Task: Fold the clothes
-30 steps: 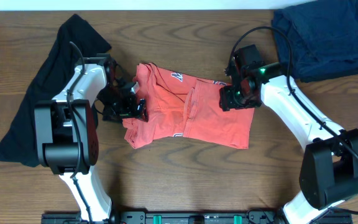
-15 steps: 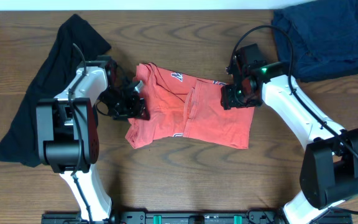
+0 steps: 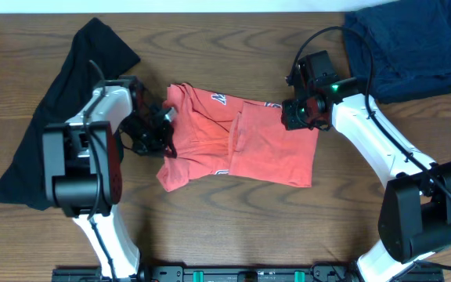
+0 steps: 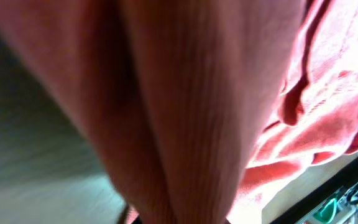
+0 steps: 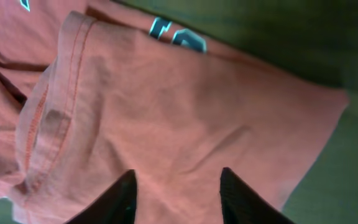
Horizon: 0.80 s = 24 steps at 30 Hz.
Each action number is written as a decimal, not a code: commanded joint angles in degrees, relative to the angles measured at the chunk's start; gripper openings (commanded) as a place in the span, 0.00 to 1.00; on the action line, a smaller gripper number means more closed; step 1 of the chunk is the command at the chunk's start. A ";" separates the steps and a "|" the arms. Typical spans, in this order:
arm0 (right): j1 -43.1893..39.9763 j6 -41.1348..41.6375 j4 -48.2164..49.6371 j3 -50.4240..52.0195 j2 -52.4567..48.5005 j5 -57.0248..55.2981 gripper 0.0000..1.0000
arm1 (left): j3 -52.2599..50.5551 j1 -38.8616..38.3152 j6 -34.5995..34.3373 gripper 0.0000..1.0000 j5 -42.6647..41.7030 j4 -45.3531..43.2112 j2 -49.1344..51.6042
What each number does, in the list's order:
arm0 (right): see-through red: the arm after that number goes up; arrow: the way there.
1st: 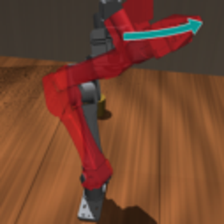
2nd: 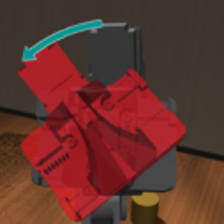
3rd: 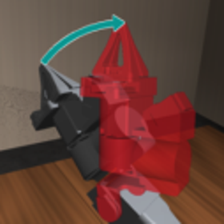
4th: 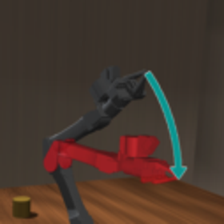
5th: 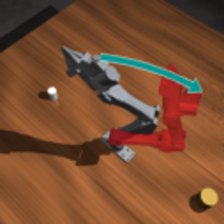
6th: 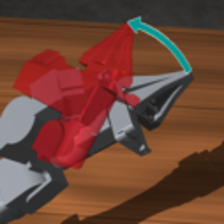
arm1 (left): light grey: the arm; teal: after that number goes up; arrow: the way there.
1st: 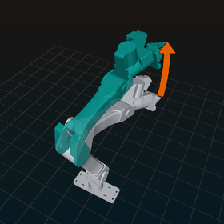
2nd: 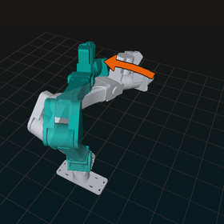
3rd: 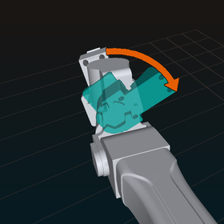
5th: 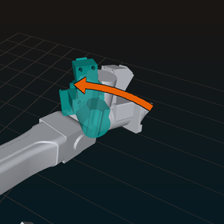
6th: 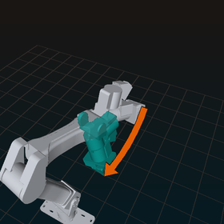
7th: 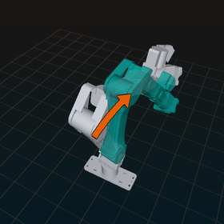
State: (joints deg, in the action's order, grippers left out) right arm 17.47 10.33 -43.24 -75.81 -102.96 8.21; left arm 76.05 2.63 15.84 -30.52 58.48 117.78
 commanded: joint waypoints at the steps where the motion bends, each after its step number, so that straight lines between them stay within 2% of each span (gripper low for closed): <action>1: -0.59 -0.07 1.25 -0.11 0.26 1.46 0.27 | -0.33 2.93 -2.14 0.06 1.88 0.92 -6.58; 5: -0.59 0.61 3.39 -0.11 -1.75 4.81 0.01 | -0.33 5.25 -4.15 0.06 1.86 1.64 -12.20; 14: -0.52 2.58 3.10 -0.11 -7.48 15.58 0.01 | -0.33 5.60 -6.60 0.06 4.46 3.39 -14.93; 24: 0.44 4.48 -0.72 0.26 -10.80 15.67 0.01 | 0.33 5.33 -8.09 0.06 4.35 1.53 -19.43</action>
State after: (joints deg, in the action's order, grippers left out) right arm 17.56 13.30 -43.53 -75.79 -111.46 22.65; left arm 75.61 8.14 8.75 -26.57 60.14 102.45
